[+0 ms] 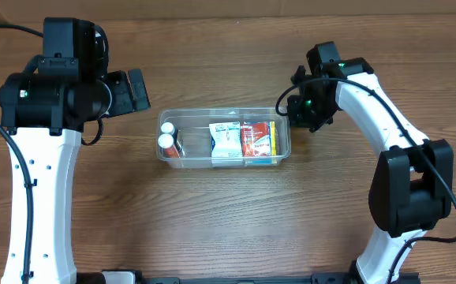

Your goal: Pack container

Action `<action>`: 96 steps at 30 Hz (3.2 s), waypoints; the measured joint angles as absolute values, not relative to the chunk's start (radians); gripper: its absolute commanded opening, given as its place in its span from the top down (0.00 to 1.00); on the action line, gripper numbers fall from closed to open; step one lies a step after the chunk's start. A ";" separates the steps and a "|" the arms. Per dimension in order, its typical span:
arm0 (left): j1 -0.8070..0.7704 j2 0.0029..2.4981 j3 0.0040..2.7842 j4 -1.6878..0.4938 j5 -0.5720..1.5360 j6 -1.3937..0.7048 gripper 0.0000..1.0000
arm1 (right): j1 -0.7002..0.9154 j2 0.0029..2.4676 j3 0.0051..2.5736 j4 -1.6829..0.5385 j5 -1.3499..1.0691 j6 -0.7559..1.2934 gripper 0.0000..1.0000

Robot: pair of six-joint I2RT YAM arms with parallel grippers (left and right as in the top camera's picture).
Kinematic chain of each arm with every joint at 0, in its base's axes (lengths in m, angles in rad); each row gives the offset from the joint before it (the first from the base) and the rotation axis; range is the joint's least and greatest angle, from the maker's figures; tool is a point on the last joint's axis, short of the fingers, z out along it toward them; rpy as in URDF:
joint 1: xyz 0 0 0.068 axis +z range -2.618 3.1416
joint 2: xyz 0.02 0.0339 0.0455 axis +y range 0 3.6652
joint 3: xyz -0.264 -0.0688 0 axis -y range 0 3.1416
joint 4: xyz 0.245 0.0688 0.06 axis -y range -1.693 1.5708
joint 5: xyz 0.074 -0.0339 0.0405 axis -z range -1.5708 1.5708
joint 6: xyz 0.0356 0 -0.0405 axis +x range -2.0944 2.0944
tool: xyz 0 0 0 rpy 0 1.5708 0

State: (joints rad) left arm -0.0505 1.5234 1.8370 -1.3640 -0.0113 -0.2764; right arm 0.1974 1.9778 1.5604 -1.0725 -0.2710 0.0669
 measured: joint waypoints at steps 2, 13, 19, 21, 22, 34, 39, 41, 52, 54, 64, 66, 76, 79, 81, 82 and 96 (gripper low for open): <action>-0.051 1.523 1.837 -1.357 -0.011 -0.259 0.00 | 0.193 1.978 1.560 -1.047 -0.254 0.089 0.76; -0.051 1.548 1.837 -1.286 -0.030 -0.181 0.00 | 0.178 1.814 1.560 -0.920 -0.062 0.181 0.00; -0.051 1.583 1.837 -1.306 -0.068 -0.166 0.00 | 0.150 1.626 1.560 -0.956 -0.055 0.183 0.00; -0.051 1.586 1.837 -1.322 -0.073 -0.153 0.00 | 0.143 1.589 1.560 -0.995 -0.052 0.187 0.00; -0.051 1.586 1.837 -1.337 -0.075 -0.149 0.00 | 0.142 1.575 1.560 -1.012 -0.051 0.193 0.00; -0.064 1.256 1.436 -1.172 -0.081 -0.145 0.00 | 0.138 1.252 1.367 -0.984 -0.015 0.247 0.00; -0.064 0.942 1.143 -0.999 -0.041 -0.130 0.00 | 0.138 0.904 0.937 -0.764 -0.006 0.253 0.00; -0.065 0.774 1.036 -0.941 -0.015 -0.126 0.00 | 0.138 0.781 0.809 -0.722 -0.002 0.255 0.00; -0.066 0.421 0.903 -0.966 0.012 -0.126 0.00 | 0.138 0.572 0.580 -0.760 0.000 0.258 0.00; -0.066 0.421 0.902 -1.015 0.013 -0.126 0.00 | 0.138 0.571 0.580 -0.779 0.001 0.259 0.00; -0.066 0.421 0.898 -1.198 0.015 -0.126 0.00 | 0.138 0.571 0.580 -0.780 0.001 0.258 0.00; -0.066 0.421 0.898 -1.198 0.015 -0.126 0.00 | 0.138 0.571 0.580 -0.809 0.009 0.258 0.00; -0.066 0.421 0.898 -1.198 0.015 -0.126 0.00 | 0.139 0.513 0.579 -0.882 0.019 0.258 0.00; -0.066 0.421 0.898 -1.198 0.015 -0.126 0.00 | 0.139 0.465 0.575 -0.868 0.018 0.247 0.00; -0.066 0.421 0.898 -1.198 0.015 -0.126 0.00 | 0.139 0.420 0.556 -0.823 0.006 0.214 0.00; -0.066 0.421 0.898 -1.198 0.015 -0.126 0.00 | 0.139 0.387 0.530 -0.790 -0.004 0.192 0.00; -0.066 0.421 0.894 -1.198 0.015 -0.126 0.00 | 0.139 0.051 0.123 -0.301 -0.083 0.124 0.00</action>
